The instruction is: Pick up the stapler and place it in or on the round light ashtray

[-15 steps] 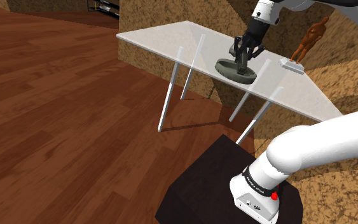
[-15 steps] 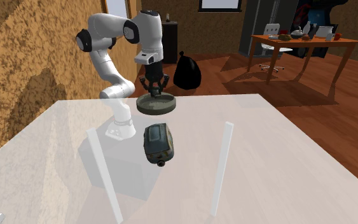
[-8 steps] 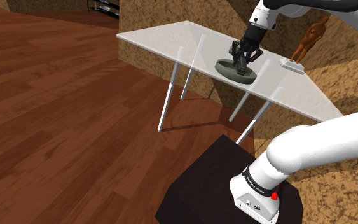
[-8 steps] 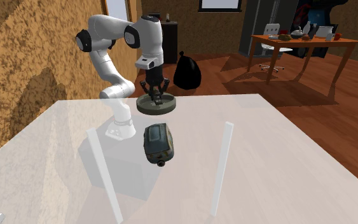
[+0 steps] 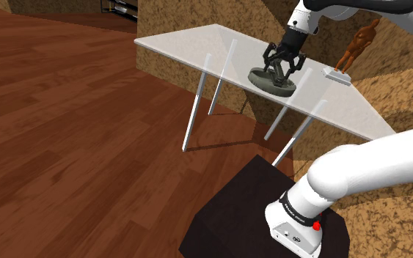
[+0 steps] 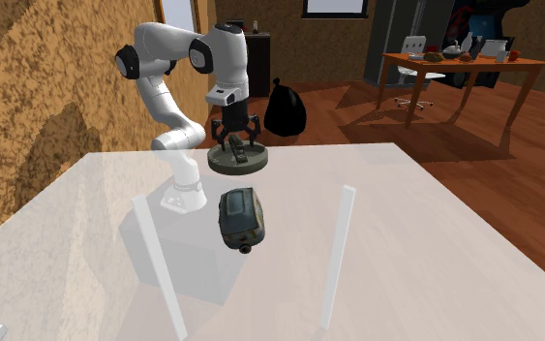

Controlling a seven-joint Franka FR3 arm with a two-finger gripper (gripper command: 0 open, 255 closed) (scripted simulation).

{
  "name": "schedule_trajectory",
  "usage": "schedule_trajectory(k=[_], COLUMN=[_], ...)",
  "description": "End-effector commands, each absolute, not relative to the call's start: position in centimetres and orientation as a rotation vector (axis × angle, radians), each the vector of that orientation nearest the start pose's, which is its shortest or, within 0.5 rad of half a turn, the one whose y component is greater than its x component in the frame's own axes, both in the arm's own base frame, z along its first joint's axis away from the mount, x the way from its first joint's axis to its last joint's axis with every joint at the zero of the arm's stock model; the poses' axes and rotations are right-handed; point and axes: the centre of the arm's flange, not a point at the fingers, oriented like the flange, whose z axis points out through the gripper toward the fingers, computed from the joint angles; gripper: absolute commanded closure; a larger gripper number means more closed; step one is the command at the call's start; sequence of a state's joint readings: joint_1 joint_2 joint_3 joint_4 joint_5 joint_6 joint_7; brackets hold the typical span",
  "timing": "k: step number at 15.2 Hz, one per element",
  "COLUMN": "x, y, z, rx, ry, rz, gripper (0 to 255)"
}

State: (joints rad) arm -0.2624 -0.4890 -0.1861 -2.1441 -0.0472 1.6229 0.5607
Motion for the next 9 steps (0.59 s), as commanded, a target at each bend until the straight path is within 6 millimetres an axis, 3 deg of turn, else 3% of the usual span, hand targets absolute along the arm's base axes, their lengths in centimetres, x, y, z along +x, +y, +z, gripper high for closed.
schedule_trajectory(k=[1,5,9], x=[35.3,35.4,35.4], y=[-19.0,-19.3,-19.3], z=[58.7,63.7,63.7], rx=[-2.737,-2.737,-2.737], ry=[1.464,1.464,1.464], rz=[0.065,0.065,0.065], gripper=[0,0,0])
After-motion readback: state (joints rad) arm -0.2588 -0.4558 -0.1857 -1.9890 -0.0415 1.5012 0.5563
